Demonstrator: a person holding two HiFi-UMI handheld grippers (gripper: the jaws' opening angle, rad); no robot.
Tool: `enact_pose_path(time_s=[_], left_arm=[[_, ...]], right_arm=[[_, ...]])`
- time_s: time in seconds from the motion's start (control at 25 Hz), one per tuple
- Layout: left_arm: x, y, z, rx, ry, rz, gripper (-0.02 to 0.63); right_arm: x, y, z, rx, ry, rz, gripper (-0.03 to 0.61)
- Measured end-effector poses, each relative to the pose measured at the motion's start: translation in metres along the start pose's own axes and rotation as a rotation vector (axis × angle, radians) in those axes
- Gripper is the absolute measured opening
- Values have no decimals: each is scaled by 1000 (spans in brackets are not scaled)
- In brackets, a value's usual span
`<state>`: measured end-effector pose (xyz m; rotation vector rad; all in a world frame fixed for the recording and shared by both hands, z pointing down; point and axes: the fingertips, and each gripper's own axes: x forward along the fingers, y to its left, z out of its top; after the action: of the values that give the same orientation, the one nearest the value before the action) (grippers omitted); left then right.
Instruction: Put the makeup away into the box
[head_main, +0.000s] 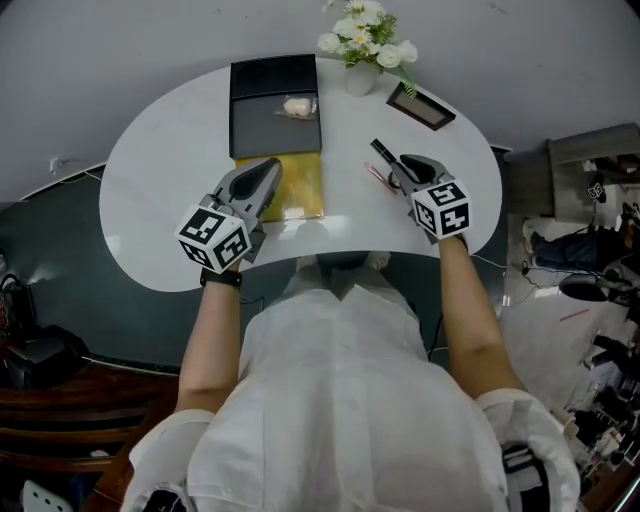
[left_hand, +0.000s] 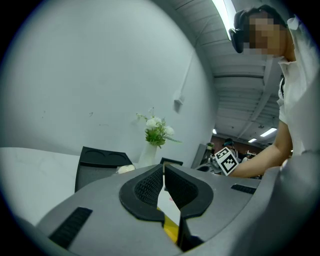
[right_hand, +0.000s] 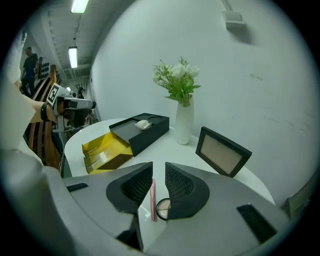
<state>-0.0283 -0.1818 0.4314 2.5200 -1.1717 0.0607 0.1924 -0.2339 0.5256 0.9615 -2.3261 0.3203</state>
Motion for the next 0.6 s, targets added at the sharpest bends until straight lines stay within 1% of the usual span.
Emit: enact_pose_path(time_s=[0.28,0.44,0.6], left_arm=[[12,-5,-12,-28,23,27,23],[17,-7,-15,-38,24,40,23],[21,-8,-15,-45,21,54,23]], right_arm=[[27,-15,-24,-18,125,44,64],[40,-21,-36,-38,189,50,64],[53,-24,-47,-81,253,46,72]])
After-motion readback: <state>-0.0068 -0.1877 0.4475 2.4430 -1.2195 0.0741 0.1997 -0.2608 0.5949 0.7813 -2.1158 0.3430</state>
